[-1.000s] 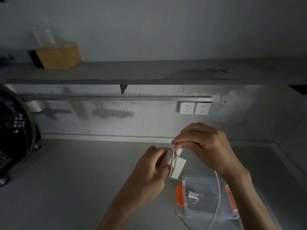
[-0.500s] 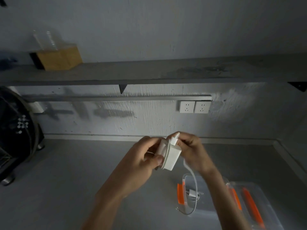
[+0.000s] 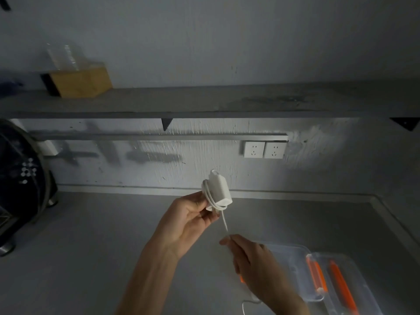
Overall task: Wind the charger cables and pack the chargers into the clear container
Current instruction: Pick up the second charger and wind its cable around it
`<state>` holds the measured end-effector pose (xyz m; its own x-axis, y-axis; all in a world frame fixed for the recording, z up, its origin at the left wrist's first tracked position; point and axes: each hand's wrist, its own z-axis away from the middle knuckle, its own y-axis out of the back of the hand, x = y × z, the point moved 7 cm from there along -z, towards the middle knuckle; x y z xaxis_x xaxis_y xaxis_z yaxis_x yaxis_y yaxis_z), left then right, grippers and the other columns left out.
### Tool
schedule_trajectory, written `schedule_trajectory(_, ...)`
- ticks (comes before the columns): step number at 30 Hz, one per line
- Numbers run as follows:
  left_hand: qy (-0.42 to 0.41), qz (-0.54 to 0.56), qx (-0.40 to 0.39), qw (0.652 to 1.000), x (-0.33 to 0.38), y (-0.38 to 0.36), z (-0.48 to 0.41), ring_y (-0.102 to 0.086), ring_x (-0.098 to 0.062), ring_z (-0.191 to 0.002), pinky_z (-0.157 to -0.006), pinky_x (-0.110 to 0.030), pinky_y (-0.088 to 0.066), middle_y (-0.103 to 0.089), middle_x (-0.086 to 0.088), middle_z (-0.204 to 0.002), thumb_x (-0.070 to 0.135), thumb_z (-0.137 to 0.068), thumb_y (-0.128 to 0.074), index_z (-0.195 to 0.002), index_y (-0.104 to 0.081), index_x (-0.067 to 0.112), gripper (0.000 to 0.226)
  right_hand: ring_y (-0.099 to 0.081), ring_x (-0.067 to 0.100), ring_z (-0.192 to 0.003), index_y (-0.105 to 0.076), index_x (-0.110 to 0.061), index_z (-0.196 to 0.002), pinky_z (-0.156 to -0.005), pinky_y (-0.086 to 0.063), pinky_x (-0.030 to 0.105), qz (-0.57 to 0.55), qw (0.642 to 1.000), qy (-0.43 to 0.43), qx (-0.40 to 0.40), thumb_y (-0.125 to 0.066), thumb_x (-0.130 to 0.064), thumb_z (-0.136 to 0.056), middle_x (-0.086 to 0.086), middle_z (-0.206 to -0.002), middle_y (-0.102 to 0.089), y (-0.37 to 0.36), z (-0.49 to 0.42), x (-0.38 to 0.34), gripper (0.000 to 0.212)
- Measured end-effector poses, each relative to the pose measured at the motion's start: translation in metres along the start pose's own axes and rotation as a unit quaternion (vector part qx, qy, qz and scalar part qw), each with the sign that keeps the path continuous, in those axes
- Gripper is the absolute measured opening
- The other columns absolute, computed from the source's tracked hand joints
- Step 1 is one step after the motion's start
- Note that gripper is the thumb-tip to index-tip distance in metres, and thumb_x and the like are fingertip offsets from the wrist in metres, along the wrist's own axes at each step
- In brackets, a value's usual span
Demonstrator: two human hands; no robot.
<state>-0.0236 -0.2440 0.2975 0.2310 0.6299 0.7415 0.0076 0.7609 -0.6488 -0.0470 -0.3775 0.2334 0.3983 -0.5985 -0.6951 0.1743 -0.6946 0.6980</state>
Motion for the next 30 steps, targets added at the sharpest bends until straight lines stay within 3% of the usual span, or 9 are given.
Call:
schedule_trajectory(4, -0.031, -0.084, -0.091, 0.992, 0.001, -0.020, 0.003, -0.065, -0.014, -0.070, -0.063, -0.024, -0.054, -0.066, -0.005, -0.076, -0.005, -0.080, -0.052, -0.086, -0.075, 0.001, 0.024, -0.053, 0.005, -0.054, -0.066, -0.035, -0.101, -0.070, -0.048, 0.028, -0.038, 0.997, -0.057, 0.045, -0.047, -0.020, -0.099, -0.016, -0.051, -0.056, 0.017, -0.004, 0.008, 0.025)
schedule_trajectory(8, -0.090, -0.246, 0.065, 0.963, 0.011, 0.003, -0.011, -0.066, -0.023, -0.079, -0.066, -0.030, -0.055, -0.071, -0.011, -0.081, -0.006, -0.091, -0.050, -0.097, -0.071, -0.007, 0.022, -0.057, -0.003, -0.058, -0.062, -0.044, -0.103, -0.063, -0.046, 0.014, -0.039, 0.997, 0.000, 0.071, -0.044, -0.049, -0.093, -0.029, -0.066, -0.062, 0.032, 0.016, -0.012, 0.021)
schedule_trajectory(10, -0.084, -0.298, 0.123, 0.943, 0.006, 0.015, -0.014, -0.065, -0.027, -0.080, -0.075, -0.040, -0.054, -0.073, -0.011, -0.083, -0.006, -0.092, -0.052, -0.098, -0.072, -0.005, 0.021, -0.067, 0.000, -0.074, -0.060, -0.045, -0.104, -0.068, -0.053, 0.019, -0.001, 0.998, 0.040, 0.058, -0.040, -0.058, -0.090, -0.025, -0.084, -0.070, 0.040, 0.026, -0.030, 0.027)
schedule_trajectory(14, -0.080, -0.381, 0.126, 0.912, -0.012, 0.016, -0.011, -0.065, -0.020, -0.065, -0.067, -0.031, -0.053, -0.072, -0.004, -0.072, -0.004, -0.090, -0.059, -0.090, -0.071, 0.001, 0.013, -0.069, 0.012, -0.061, -0.068, -0.034, -0.086, -0.045, -0.050, 0.025, 0.209, 0.959, 0.137, 0.131, -0.044, -0.042, -0.090, -0.013, -0.072, -0.070, 0.082, 0.028, -0.063, 0.026)
schedule_trajectory(17, -0.105, -0.417, 0.117, 0.895, -0.018, 0.005, -0.005, -0.064, -0.012, -0.059, -0.057, -0.020, -0.051, -0.071, 0.004, -0.065, -0.001, -0.087, -0.061, -0.081, -0.070, 0.009, 0.014, -0.067, 0.012, -0.062, -0.070, -0.032, -0.079, -0.046, -0.047, 0.024, 0.262, 0.939, 0.191, 0.117, -0.046, -0.040, -0.090, -0.013, -0.072, -0.069, 0.102, 0.022, -0.079, 0.027)
schedule_trajectory(20, -0.121, -0.477, 0.092, 0.865, -0.023, -0.012, 0.004, -0.065, -0.012, -0.064, -0.066, -0.031, -0.053, -0.071, -0.002, -0.072, 0.007, -0.086, -0.062, -0.086, -0.069, 0.011, 0.008, -0.066, 0.017, -0.062, -0.072, -0.028, -0.080, -0.049, -0.052, 0.030, 0.272, 0.918, 0.257, 0.127, -0.062, -0.034, -0.090, -0.009, -0.072, -0.070, 0.122, 0.010, -0.090, 0.015)
schedule_trajectory(25, -0.167, -0.603, 0.013, 0.780, -0.015, -0.042, 0.033, -0.061, -0.017, -0.089, -0.082, -0.033, -0.050, -0.059, -0.004, -0.096, 0.022, -0.081, -0.053, -0.103, -0.063, 0.013, 0.026, -0.067, 0.015, -0.067, -0.078, -0.023, -0.083, -0.060, -0.053, 0.032, 0.183, 0.916, 0.330, 0.134, -0.056, -0.040, -0.094, -0.012, -0.078, -0.074, 0.150, -0.018, -0.081, 0.030)
schedule_trajectory(27, -0.184, -0.626, -0.021, 0.757, -0.014, -0.050, 0.044, -0.056, -0.014, -0.092, -0.086, -0.029, -0.046, -0.054, -0.001, -0.096, 0.014, -0.085, -0.053, -0.103, -0.059, 0.012, 0.019, -0.069, 0.011, -0.075, -0.079, -0.022, -0.086, -0.064, -0.055, 0.035, 0.100, 0.941, 0.300, 0.117, -0.059, -0.039, -0.093, -0.013, -0.082, -0.074, 0.151, -0.030, -0.065, 0.027)
schedule_trajectory(30, -0.178, -0.619, -0.058, 0.763, -0.014, -0.057, 0.056, -0.054, -0.010, -0.090, -0.086, -0.023, -0.043, -0.050, 0.003, -0.095, 0.008, -0.089, -0.052, -0.104, -0.058, 0.020, 0.020, -0.070, 0.009, -0.080, -0.079, -0.020, -0.085, -0.071, -0.056, 0.035, -0.023, 0.973, 0.210, 0.097, -0.068, -0.032, -0.085, -0.010, -0.084, -0.074, 0.145, -0.049, -0.034, 0.016)
